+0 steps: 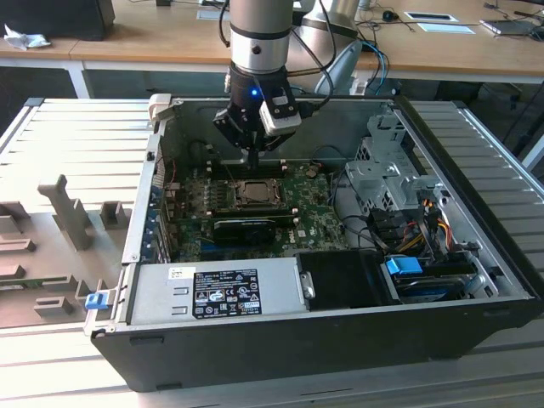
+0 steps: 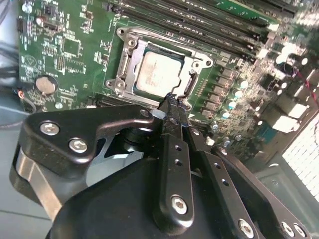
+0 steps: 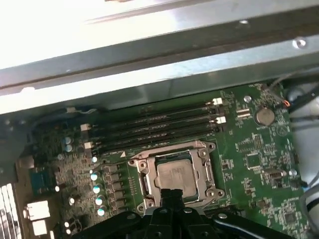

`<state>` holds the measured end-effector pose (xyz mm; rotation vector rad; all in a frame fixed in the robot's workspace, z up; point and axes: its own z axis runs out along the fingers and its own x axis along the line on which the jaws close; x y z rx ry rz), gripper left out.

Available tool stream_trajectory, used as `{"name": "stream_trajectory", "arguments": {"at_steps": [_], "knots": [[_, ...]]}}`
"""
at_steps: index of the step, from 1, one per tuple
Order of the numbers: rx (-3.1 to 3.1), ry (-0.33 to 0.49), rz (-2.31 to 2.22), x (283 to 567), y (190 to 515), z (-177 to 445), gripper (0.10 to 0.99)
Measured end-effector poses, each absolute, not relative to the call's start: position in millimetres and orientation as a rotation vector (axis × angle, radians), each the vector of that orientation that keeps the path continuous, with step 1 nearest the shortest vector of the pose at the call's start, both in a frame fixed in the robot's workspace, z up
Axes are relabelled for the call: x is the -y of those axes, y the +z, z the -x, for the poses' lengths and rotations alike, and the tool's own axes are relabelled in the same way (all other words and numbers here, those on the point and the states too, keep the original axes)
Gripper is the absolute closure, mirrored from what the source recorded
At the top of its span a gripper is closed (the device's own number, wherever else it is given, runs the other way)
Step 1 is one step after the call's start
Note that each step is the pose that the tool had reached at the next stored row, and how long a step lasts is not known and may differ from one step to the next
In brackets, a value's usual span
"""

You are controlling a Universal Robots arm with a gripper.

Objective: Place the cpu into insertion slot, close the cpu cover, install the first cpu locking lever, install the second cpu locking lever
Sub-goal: 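Install the first cpu locking lever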

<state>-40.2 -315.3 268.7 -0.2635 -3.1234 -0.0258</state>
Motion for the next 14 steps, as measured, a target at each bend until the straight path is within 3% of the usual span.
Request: {"name": "stream_trajectory", "arguments": {"at_steps": [14], "knots": [[3.130,-0.024,-0.123,315.3,268.7,40.2,0.980]]}}
